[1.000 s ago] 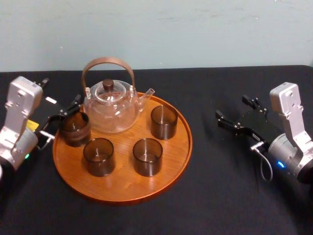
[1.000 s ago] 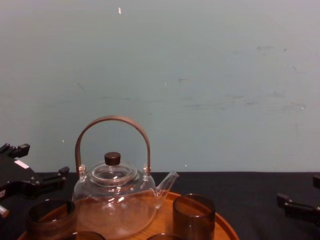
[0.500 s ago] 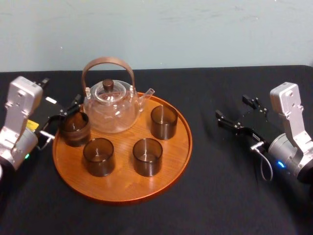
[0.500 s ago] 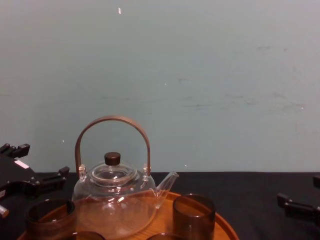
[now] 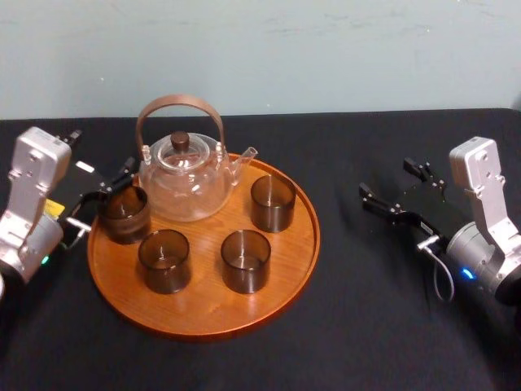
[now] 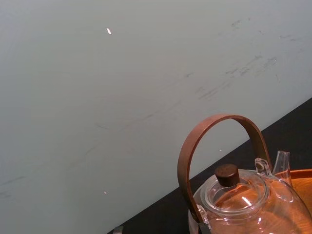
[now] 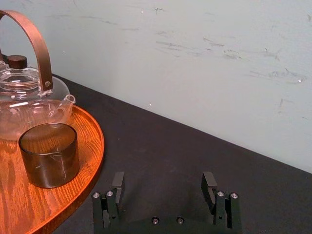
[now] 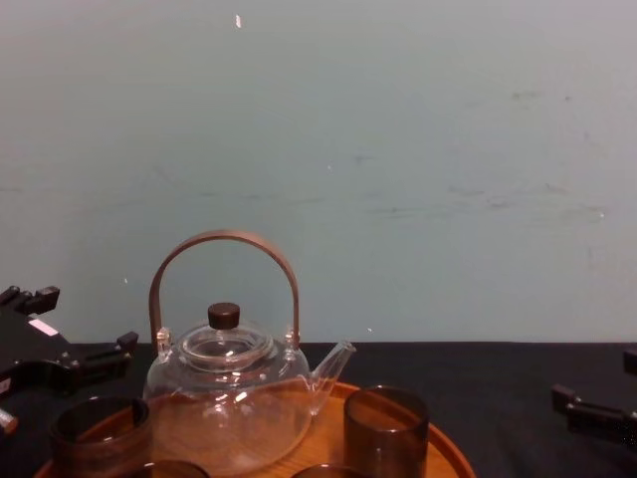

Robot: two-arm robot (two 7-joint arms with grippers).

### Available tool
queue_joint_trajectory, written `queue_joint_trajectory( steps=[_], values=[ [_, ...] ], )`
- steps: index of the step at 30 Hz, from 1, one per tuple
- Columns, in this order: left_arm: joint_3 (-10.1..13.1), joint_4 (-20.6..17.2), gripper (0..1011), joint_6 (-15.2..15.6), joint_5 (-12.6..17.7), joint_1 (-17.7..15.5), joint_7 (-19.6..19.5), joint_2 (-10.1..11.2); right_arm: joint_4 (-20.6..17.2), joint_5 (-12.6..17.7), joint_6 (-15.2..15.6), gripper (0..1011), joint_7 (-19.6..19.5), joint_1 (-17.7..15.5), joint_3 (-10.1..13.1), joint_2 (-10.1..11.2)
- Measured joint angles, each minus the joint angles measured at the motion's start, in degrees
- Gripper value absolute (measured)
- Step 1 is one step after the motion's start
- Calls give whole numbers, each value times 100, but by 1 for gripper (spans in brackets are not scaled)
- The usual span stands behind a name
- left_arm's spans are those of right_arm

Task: Pick up the glass from the table and place it on the tray.

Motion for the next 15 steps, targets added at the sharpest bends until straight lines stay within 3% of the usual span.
queue_joint_trajectory(
  steps=[15],
  values=[
    [0,0,1001,0,0,0,0,0,1,0,0,1002,0,0,0,0]
  ],
)
